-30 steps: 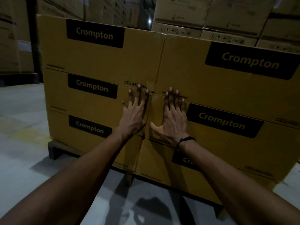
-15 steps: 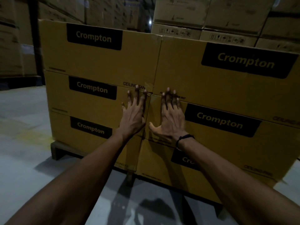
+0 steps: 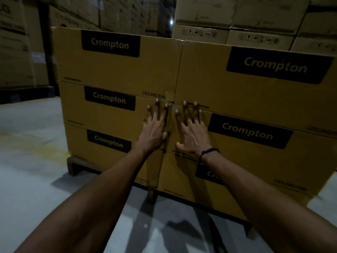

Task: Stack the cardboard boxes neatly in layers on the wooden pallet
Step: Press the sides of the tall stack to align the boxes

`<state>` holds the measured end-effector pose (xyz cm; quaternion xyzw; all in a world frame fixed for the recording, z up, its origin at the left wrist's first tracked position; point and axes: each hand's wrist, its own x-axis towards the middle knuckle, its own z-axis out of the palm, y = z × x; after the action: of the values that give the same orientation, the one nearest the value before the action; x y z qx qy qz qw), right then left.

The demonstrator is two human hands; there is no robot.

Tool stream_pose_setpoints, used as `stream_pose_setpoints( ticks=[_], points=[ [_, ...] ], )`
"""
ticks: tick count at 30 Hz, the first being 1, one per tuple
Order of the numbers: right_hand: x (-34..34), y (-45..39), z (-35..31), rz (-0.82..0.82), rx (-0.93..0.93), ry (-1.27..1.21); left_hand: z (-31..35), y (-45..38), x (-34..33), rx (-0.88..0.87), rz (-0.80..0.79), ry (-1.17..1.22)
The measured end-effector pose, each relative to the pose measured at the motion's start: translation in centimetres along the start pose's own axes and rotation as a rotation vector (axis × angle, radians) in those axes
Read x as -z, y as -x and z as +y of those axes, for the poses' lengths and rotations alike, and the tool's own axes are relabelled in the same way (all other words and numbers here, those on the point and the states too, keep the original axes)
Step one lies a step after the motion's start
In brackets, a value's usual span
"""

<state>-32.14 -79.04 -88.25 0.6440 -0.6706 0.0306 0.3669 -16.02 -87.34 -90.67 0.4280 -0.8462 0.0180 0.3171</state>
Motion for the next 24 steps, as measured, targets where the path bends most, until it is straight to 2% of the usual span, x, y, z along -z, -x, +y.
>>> stream_pose_setpoints(
  ticks=[14, 21, 24],
  points=[
    [-2.3, -0.6, 0.4, 0.063, 0.020, 0.033, -0.6, 0.0, -1.9, 0.059, 0.120, -0.065],
    [-0.5, 0.0, 0.4, -0.022, 0.022, 0.026, -0.2, 0.6, -0.2, 0.069, 0.060, -0.057],
    [0.3, 1.1, 0.2, -0.074, 0.032, 0.000, -0.8, 1.9, 1.5, 0.046, 0.003, -0.138]
  ],
)
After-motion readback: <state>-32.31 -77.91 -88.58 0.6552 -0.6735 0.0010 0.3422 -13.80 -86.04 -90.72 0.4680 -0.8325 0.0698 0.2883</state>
